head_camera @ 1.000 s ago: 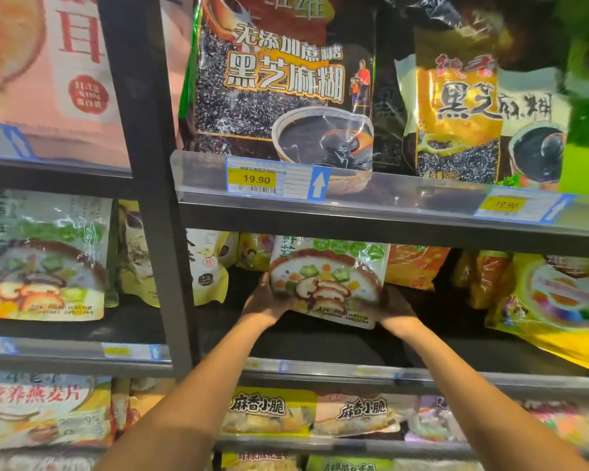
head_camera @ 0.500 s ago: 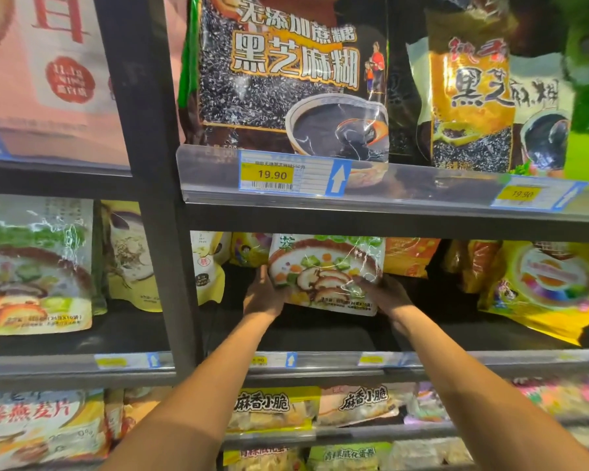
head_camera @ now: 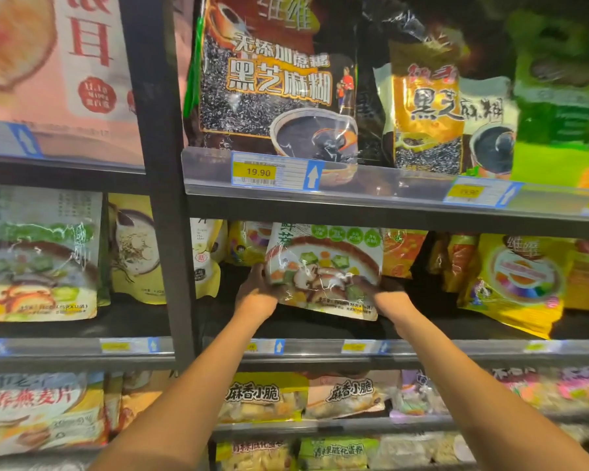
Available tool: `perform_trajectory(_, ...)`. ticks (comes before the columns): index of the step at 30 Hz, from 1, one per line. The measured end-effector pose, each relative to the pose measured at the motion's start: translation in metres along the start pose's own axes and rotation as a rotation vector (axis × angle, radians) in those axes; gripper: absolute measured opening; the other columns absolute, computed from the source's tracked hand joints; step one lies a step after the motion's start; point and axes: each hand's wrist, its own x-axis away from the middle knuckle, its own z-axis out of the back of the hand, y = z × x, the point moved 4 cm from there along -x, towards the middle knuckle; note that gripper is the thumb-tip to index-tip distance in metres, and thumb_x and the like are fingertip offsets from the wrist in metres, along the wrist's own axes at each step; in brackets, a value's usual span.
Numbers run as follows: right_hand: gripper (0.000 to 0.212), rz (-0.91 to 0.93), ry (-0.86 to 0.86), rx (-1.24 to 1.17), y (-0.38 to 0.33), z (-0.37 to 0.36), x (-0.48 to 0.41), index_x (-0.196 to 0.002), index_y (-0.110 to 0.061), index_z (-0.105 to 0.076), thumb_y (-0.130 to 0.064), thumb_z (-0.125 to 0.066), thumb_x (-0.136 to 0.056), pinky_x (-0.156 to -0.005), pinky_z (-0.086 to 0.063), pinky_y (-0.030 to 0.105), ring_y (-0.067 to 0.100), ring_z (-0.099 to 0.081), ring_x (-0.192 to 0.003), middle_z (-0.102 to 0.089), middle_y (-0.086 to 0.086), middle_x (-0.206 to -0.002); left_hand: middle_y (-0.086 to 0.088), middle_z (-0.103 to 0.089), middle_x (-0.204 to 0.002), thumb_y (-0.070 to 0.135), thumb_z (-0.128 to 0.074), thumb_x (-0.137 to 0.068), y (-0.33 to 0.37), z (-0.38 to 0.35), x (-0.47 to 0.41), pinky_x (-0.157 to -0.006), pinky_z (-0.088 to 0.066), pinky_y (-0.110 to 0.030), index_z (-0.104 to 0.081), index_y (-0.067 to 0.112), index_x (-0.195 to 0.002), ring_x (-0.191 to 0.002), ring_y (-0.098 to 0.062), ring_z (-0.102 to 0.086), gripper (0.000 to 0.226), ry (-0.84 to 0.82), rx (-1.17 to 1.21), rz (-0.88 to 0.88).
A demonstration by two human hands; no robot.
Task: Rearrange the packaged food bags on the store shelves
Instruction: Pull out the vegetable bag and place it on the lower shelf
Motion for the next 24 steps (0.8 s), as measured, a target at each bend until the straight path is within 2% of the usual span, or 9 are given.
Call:
perform_trajectory(2, 0.043, -0.016, 0.024, 0.025, 0.001, 0.012, 0.013, -0.119, -0.004, -0.063, -0.033, -0.075, -0.09, -0.088, -0.058, 0.043, 0.023, -0.065, -0.096, -0.07, 0.011, -0.112, -0.009, -0.062, -0.136, 0.03, -0.071, -0.092, 0.002, 0.003, 0.014, -0.094, -0.049, -0.037, -0.048, 0.016, -0.141, -0.124, -0.035, -0.059, 0.055, 0.002, 0.061, -0.01)
perform_trajectory(5, 0.083, 0.064, 0.027, 0.057, 0.006, 0.03, 0.028, -0.122, -0.008, -0.066, -0.067, -0.08, -0.066, -0.09, -0.058, 0.048, 0.025, -0.069, -0.102, -0.071, 0.008, -0.114, 0.001, -0.062, -0.118, 0.029, -0.077, -0.088, 0.003, 0.007, 0.039, -0.089, -0.05, -0.035, -0.05, 0.019, -0.139, -0.117, -0.031, -0.062, 0.058, -0.005, 0.165, 0.0)
perform_trajectory(8, 0.06, 0.138, -0.02, 0.01, 0.009, 0.04, 0.059, -0.111, -0.016, -0.065, -0.066, -0.076, -0.079, -0.082, -0.051, 0.039, 0.019, -0.066, -0.098, -0.069, 0.002, -0.109, 0.005, -0.065, -0.108, 0.035, -0.078, -0.089, 0.006, 0.01, 0.067, -0.091, -0.054, -0.04, -0.05, 0.02, -0.138, -0.105, -0.023, -0.065, 0.058, -0.037, 0.214, -0.03)
perform_trajectory(11, 0.058, 0.115, -0.026, -0.079, 0.024, 0.05, 0.084, -0.111, -0.016, -0.061, -0.062, -0.077, -0.08, -0.082, -0.055, 0.043, 0.022, -0.068, -0.097, -0.068, 0.005, -0.111, 0.005, -0.068, -0.095, 0.035, -0.075, -0.092, 0.007, 0.008, 0.102, -0.089, -0.056, -0.049, -0.052, 0.029, -0.121, -0.096, -0.025, -0.07, 0.038, -0.073, 0.232, -0.062)
perform_trajectory(13, 0.065, 0.099, -0.051, -0.177, 0.038, 0.054, 0.103, -0.111, -0.018, -0.06, -0.064, -0.083, -0.072, -0.091, -0.058, 0.055, 0.027, -0.072, -0.1, -0.071, 0.008, -0.114, 0.0, -0.07, -0.096, 0.034, -0.075, -0.092, 0.004, 0.006, 0.125, -0.085, -0.056, -0.051, -0.051, 0.033, -0.116, -0.091, -0.026, -0.071, 0.033, -0.077, 0.24, -0.086)
perform_trajectory(15, 0.081, 0.07, -0.078, -0.252, 0.055, 0.054, 0.12, -0.117, -0.017, -0.058, -0.072, -0.084, -0.064, -0.098, -0.055, 0.057, 0.028, -0.069, -0.109, -0.069, 0.007, -0.122, -0.001, -0.07, -0.098, 0.031, -0.075, -0.092, 0.0, 0.006, 0.149, -0.081, -0.058, -0.05, -0.051, 0.031, -0.12, -0.087, -0.02, -0.071, 0.037, -0.081, 0.268, -0.096)
perform_trajectory(19, 0.073, 0.077, -0.04, -0.367, 0.082, 0.054, 0.166, -0.136, -0.023, -0.048, -0.061, -0.077, -0.081, -0.097, -0.043, 0.042, 0.018, -0.054, -0.117, -0.053, -0.004, -0.138, -0.006, -0.073, -0.108, 0.03, -0.079, -0.089, -0.02, 0.0, 0.198, -0.079, -0.062, -0.046, -0.054, 0.028, -0.121, -0.091, -0.018, -0.074, 0.04, -0.105, 0.392, -0.072)
perform_trajectory(22, 0.08, 0.095, -0.013, -0.362, 0.109, 0.052, 0.198, -0.145, -0.017, -0.05, -0.059, -0.076, -0.082, -0.095, -0.045, 0.039, 0.022, -0.059, -0.118, -0.06, 0.0, -0.137, -0.004, -0.066, -0.118, 0.033, -0.08, -0.088, -0.043, -0.001, 0.238, -0.074, -0.064, -0.037, -0.056, 0.027, -0.118, -0.098, -0.019, -0.071, 0.039, -0.108, 0.524, 0.006)
perform_trajectory(24, 0.079, 0.095, -0.045, -0.39, 0.124, 0.045, 0.221, -0.144, -0.019, -0.053, -0.059, -0.077, -0.08, -0.093, -0.048, 0.038, 0.021, -0.062, -0.116, -0.064, 0.002, -0.135, -0.002, -0.065, -0.126, 0.046, -0.088, -0.076, -0.064, -0.002, 0.262, -0.086, -0.063, -0.042, -0.058, 0.029, -0.121, -0.106, -0.021, -0.072, 0.056, -0.149, 0.604, 0.091)
